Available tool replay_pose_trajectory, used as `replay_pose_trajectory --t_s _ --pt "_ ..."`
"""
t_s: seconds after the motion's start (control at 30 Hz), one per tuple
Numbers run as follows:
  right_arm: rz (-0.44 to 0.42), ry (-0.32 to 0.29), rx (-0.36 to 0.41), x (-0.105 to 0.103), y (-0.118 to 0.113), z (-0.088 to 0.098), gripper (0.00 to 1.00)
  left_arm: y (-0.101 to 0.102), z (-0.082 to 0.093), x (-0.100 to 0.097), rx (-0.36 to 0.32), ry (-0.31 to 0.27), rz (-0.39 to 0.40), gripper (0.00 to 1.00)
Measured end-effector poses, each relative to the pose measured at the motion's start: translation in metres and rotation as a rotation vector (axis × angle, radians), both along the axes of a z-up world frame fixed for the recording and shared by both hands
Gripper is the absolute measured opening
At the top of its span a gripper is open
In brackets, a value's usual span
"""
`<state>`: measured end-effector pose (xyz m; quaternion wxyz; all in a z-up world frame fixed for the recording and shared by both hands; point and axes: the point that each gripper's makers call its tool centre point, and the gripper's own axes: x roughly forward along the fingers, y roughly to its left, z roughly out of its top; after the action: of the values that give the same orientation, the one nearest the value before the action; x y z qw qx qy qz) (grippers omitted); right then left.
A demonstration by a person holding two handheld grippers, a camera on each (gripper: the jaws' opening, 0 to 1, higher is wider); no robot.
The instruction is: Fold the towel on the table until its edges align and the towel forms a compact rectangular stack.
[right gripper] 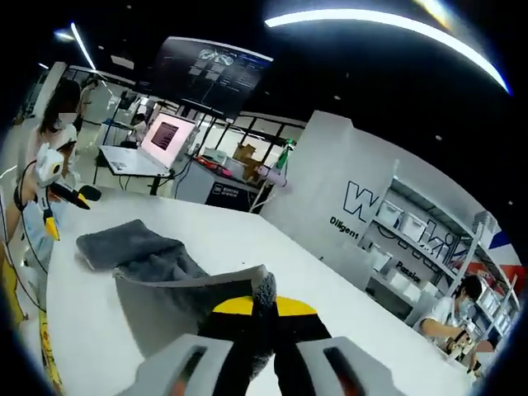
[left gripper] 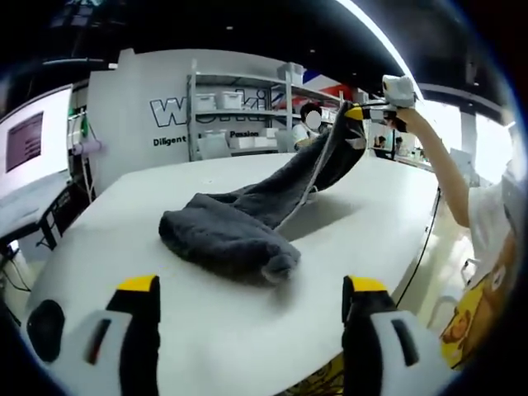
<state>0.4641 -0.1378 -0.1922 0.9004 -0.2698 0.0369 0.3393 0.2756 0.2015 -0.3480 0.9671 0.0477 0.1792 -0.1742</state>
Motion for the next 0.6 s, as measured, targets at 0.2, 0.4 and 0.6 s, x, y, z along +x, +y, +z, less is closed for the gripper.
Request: replay_pose_trajectory --t_s 0.2,0.4,0.6 --pt "0.011 0.034 -0.021 -0.006 -0.012 -0.025 0.06 0.000 -0.003 0.000 -0.002 0.003 0.002 0.96" --pt "0.066 0.069 -0.008 -0.023 -0.012 -0.045 0.06 -0.001 -0.004 0.001 0.000 0.006 -0.002 0.96" --pt "0.077 0.098 -0.016 -0.033 -0.016 -0.059 0.06 -0.004 -0.004 0.001 0.000 0.008 -0.006 0.96"
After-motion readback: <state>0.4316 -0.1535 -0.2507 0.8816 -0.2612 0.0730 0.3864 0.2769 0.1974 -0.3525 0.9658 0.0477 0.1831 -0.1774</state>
